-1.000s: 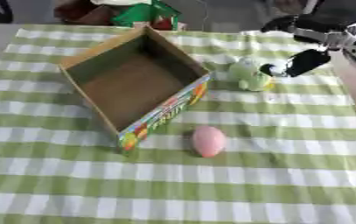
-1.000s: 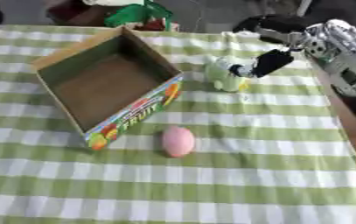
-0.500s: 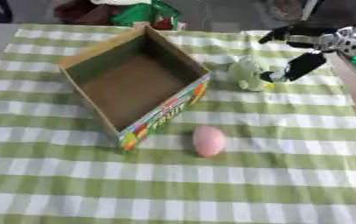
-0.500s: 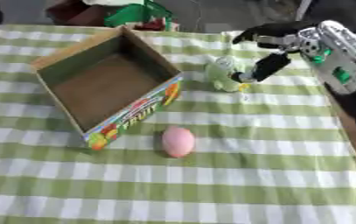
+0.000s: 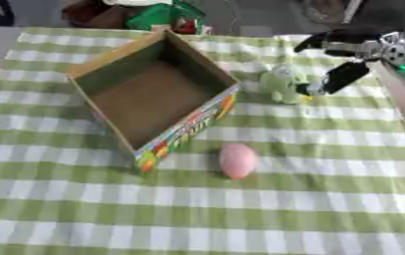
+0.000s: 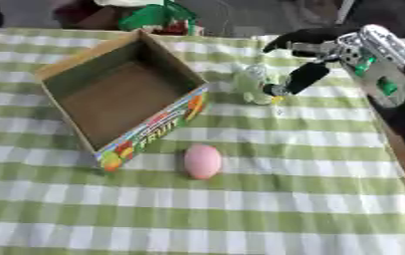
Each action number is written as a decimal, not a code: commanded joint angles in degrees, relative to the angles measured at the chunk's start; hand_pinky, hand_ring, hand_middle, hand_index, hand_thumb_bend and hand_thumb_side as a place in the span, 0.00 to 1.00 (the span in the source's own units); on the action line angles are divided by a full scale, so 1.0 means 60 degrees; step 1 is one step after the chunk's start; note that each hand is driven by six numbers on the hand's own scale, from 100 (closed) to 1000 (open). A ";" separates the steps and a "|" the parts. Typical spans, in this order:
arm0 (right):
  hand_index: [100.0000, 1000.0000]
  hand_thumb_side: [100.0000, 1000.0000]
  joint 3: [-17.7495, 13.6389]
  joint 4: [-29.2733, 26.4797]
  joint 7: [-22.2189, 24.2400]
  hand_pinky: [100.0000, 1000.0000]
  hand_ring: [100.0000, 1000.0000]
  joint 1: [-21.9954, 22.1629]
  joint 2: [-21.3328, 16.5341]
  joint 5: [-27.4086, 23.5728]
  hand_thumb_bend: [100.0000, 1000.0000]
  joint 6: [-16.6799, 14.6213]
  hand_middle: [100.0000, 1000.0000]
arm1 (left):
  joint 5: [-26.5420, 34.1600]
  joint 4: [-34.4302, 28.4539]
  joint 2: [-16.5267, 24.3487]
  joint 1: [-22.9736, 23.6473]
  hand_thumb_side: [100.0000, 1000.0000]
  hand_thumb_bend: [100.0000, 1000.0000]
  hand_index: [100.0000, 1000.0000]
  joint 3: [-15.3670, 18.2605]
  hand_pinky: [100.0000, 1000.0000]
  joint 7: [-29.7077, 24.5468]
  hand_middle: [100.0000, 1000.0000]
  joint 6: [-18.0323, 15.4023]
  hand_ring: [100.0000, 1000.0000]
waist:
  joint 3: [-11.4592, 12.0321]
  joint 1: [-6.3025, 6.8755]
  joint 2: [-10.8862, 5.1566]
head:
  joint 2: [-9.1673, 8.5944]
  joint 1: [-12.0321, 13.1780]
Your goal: Pick up objects on the table and place them in the box.
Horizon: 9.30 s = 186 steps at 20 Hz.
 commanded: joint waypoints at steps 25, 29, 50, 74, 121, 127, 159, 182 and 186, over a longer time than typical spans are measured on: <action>0.92 0.38 0.0166 0.1951 -0.0656 0.78 0.92 -0.0756 0.0822 0.0953 0.06 -0.0158 0.76 | 0.0025 -0.0097 0.0157 -0.0100 0.87 0.00 0.73 0.0009 0.48 -0.0082 0.62 0.0049 0.57 | 0.0026 0.0008 -0.0047 | -0.0233 -0.0057; 0.82 0.17 0.0156 0.1885 -0.0949 0.73 0.83 -0.0748 0.0841 0.0804 0.00 0.0026 0.65 | 0.0016 -0.0094 0.0147 -0.0087 0.87 0.00 0.73 0.0010 0.48 -0.0085 0.62 0.0060 0.57 | 0.0021 0.0007 -0.0052 | -0.0239 -0.0051; 0.46 0.00 -0.0427 -0.0972 -0.4165 0.59 0.45 -0.0728 0.0770 -0.0440 0.00 0.2282 0.21 | 0.0020 -0.0093 0.0105 -0.0038 0.87 0.00 0.73 0.0032 0.48 -0.0054 0.62 0.0061 0.57 | -0.0021 0.0112 -0.0138 | 0.0011 0.0089; 0.46 0.00 0.1132 -0.2062 -0.3404 0.58 0.44 -0.2396 0.2966 -0.1046 0.00 0.2467 0.22 | 0.0162 -0.0097 0.0043 -0.0096 0.87 0.00 0.73 -0.0109 0.49 -0.0178 0.62 0.0113 0.58 | 0.0312 0.0063 -0.0345 | -0.0215 -0.0653; 0.96 0.37 0.1151 0.0864 -0.0122 0.79 0.90 -0.3344 0.4372 0.0566 0.08 0.0232 0.86 | 0.0238 -0.0063 0.0042 -0.0163 0.86 0.00 0.73 -0.0181 0.49 -0.0273 0.62 0.0135 0.57 | 0.0500 0.0009 -0.0272 | -0.0185 -0.0883; 0.96 0.37 0.1154 0.0850 -0.0092 0.79 0.91 -0.3336 0.4357 0.0648 0.14 0.0199 0.87 | 0.0242 -0.0061 0.0038 -0.0160 0.86 0.00 0.73 -0.0179 0.49 -0.0260 0.62 0.0134 0.57 | 0.0503 0.0022 -0.0297 | -0.0206 -0.0896; 0.95 0.49 0.0761 -0.1376 -0.0860 0.79 0.89 -0.2632 0.2875 -0.0167 0.16 -0.0396 0.84 | 0.0162 -0.0058 0.0162 -0.0093 0.86 0.00 0.73 -0.0074 0.49 -0.0112 0.62 0.0102 0.57 | 0.0044 0.0050 -0.0308 | -0.0129 -0.0552; 0.96 0.47 -0.0537 -0.6343 -0.1340 0.80 0.88 0.1946 -0.0199 -0.2413 0.16 0.0670 0.83 | 0.0093 -0.0101 0.0147 -0.0158 0.86 0.00 0.72 -0.0025 0.49 -0.0072 0.62 0.0101 0.57 | -0.0074 0.0075 -0.0104 | -0.0266 -0.0227; 0.96 0.45 -0.0301 -0.6357 -0.1159 0.80 0.87 0.2450 -0.0028 -0.2442 0.16 0.0726 0.82 | 0.0090 -0.0103 0.0134 -0.0164 0.86 0.00 0.72 -0.0024 0.49 -0.0076 0.62 0.0110 0.57 | -0.0085 0.0057 -0.0071 | -0.0222 -0.0237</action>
